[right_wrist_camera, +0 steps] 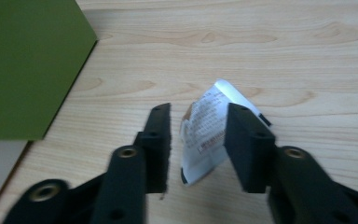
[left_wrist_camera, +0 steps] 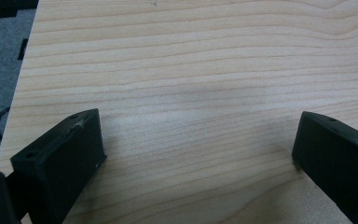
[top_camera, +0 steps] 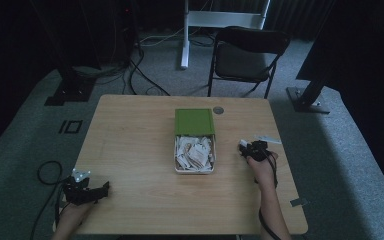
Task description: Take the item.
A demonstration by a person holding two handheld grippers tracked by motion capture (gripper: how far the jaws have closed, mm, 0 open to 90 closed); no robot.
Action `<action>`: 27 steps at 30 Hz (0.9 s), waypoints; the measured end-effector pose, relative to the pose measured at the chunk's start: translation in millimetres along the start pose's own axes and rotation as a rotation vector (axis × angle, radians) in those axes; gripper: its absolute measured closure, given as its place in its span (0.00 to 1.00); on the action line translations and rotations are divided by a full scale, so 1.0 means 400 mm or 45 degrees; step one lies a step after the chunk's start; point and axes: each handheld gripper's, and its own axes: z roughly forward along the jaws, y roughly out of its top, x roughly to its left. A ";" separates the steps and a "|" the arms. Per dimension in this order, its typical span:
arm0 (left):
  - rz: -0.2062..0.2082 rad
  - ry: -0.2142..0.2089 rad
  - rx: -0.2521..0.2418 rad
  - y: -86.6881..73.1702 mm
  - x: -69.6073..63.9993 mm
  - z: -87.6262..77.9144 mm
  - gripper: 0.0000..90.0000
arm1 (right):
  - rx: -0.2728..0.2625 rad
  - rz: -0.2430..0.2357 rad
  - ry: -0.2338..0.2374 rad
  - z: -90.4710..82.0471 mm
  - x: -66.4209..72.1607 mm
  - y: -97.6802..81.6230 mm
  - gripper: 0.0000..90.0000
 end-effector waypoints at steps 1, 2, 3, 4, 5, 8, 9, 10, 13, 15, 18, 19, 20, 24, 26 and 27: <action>0.000 0.000 0.000 0.000 0.000 0.000 0.03 | 0.000 0.000 0.000 0.000 0.000 0.000 0.62; 0.000 0.000 0.000 0.000 0.000 0.000 0.03 | -0.006 -0.007 -0.004 -0.005 0.001 -0.002 0.60; 0.001 0.000 0.000 0.000 0.000 0.000 0.03 | -0.004 -0.035 0.004 -0.014 0.003 -0.007 0.57; 0.000 0.000 0.000 0.000 0.000 0.000 0.03 | -0.007 -0.041 0.003 -0.019 0.005 -0.010 0.54; 0.000 0.000 0.000 0.000 0.000 0.000 0.03 | -0.011 -0.041 0.004 -0.024 0.005 -0.013 0.52; 0.000 0.000 0.000 0.000 0.000 0.000 0.03 | -0.015 -0.055 0.007 -0.039 0.002 -0.021 0.40; 0.000 0.000 0.000 0.000 0.000 0.000 0.03 | -0.013 -0.059 0.006 -0.043 0.002 -0.022 0.39; 0.000 0.000 0.000 0.000 0.000 0.000 0.03 | -0.007 -0.068 0.005 -0.048 0.002 -0.025 0.36; 0.001 0.000 0.000 0.000 0.000 0.000 0.03 | -0.009 -0.084 -0.002 -0.056 0.000 -0.033 0.31; 0.001 0.000 0.000 0.000 0.000 0.000 0.03 | -0.014 -0.084 -0.022 -0.071 -0.006 -0.047 0.24; 0.001 0.000 0.000 0.000 0.000 0.000 0.03 | 0.005 -0.097 -0.032 -0.086 -0.010 -0.060 0.22; 0.000 0.000 0.000 0.000 0.000 0.000 0.03 | 0.008 -0.098 -0.033 -0.091 -0.011 -0.063 0.21; 0.002 0.000 0.002 0.000 0.000 0.000 0.03 | 0.015 -0.110 -0.037 -0.096 -0.012 -0.067 0.20; 0.000 0.000 0.000 0.000 0.000 0.000 0.03 | 0.016 -0.113 -0.063 -0.115 -0.023 -0.085 0.19; 0.001 0.000 0.001 0.000 0.000 0.000 0.03 | 0.022 -0.112 -0.068 -0.124 -0.030 -0.096 0.17; 0.000 -0.001 -0.002 0.000 0.000 0.000 0.03 | 0.026 -0.112 -0.073 -0.127 -0.033 -0.102 0.16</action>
